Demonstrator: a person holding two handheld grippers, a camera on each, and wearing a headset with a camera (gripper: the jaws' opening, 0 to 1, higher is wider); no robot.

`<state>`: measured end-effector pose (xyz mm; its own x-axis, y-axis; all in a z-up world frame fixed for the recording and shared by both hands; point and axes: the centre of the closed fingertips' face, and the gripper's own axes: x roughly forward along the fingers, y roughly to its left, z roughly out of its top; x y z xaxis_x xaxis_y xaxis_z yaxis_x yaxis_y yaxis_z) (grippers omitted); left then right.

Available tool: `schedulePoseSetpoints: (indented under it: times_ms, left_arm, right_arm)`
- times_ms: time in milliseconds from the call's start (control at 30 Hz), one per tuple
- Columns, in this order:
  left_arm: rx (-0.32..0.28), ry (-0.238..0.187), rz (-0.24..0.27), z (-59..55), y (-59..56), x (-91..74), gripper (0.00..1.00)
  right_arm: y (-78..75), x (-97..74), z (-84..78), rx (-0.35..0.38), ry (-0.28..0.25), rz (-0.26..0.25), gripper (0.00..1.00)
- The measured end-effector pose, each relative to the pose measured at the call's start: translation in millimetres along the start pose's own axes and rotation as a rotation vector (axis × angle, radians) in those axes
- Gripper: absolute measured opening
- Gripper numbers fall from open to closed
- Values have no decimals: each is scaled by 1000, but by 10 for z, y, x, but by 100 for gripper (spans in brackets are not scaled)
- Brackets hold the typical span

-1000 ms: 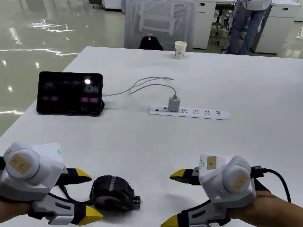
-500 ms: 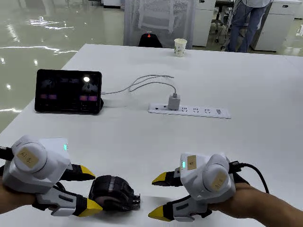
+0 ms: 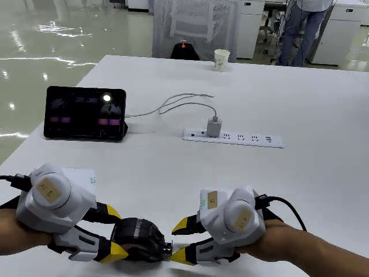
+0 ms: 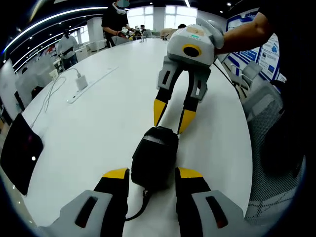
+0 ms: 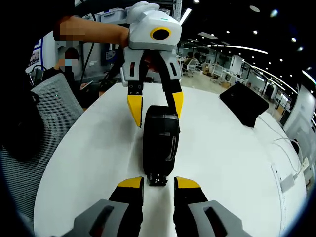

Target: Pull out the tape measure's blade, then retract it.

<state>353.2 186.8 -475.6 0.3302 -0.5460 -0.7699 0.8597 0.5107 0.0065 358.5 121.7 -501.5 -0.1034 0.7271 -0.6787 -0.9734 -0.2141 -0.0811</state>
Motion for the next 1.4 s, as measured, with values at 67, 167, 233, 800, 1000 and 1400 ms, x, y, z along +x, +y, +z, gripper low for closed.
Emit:
schedulePoseSetpoints:
  times_ms: [67,167,233,800,1000,1400]
  left_arm:
    - [7,7,-6,-9,10,18,31]
    - [12,6,-16,4,22,44,29]
    - [20,8,-17,12,29,63,28]
    - [48,5,-35,-2,32,81,26]
    - [50,-1,-43,12,12,72,25]
    - [53,8,-53,23,-6,62,25]
  right_arm:
    - [-1,31,-15,-4,10,7,18]
    - [8,81,-38,-1,21,22,17]
    - [17,116,-62,-3,32,30,16]
    - [12,163,-75,12,42,43,10]
    - [14,159,-76,7,43,47,10]
    - [18,151,-82,0,42,53,9]
